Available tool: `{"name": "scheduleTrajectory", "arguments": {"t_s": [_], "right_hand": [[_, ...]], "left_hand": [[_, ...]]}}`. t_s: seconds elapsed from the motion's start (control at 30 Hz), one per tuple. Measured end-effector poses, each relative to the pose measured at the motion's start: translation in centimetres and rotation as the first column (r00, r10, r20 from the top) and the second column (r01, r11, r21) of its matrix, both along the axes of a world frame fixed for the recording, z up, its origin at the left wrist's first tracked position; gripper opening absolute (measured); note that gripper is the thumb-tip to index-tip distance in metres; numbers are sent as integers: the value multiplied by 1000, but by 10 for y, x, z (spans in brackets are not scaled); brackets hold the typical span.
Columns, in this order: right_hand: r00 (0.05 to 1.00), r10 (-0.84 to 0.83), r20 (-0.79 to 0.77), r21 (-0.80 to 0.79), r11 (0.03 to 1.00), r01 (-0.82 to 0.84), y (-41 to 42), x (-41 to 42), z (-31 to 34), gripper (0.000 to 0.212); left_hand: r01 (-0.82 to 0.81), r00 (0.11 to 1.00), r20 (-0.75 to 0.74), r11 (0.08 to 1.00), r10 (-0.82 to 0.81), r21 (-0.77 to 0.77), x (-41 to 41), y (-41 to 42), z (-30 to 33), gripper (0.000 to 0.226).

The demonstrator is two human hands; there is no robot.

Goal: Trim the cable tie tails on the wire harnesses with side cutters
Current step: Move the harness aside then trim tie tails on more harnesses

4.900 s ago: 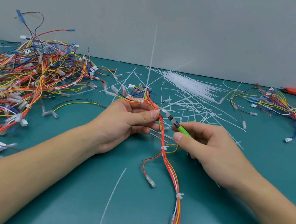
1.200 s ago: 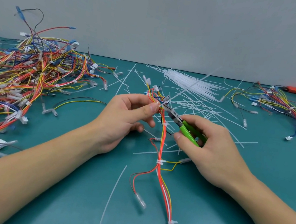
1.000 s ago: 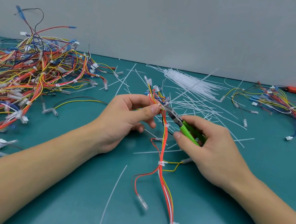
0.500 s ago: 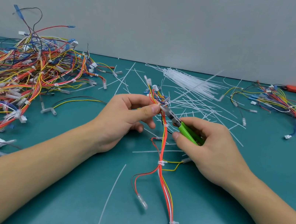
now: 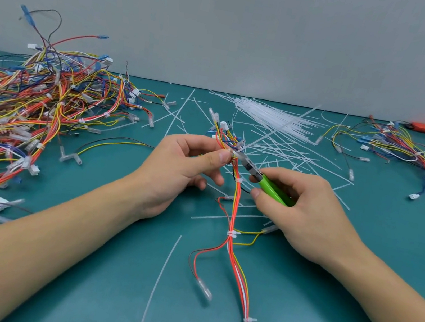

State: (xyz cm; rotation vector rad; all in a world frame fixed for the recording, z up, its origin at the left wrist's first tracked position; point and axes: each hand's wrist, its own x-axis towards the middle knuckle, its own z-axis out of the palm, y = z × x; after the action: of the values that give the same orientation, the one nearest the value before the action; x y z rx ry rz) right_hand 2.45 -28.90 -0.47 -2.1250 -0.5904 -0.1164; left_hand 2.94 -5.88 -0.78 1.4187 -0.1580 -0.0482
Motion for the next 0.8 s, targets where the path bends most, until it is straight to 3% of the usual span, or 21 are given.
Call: {"name": "scheduleTrajectory", "arguments": {"t_s": [0.43, 0.8], "right_hand": [[1000, -16, 12, -28, 999, 16, 2, 0, 0, 3], [992, -124, -17, 174, 977, 125, -2, 8, -6, 7]], "left_hand": [[6, 1000, -1, 1000, -6, -9, 0, 0, 0, 14], [43, 998, -34, 999, -43, -7, 1, 3, 2, 11]]}}
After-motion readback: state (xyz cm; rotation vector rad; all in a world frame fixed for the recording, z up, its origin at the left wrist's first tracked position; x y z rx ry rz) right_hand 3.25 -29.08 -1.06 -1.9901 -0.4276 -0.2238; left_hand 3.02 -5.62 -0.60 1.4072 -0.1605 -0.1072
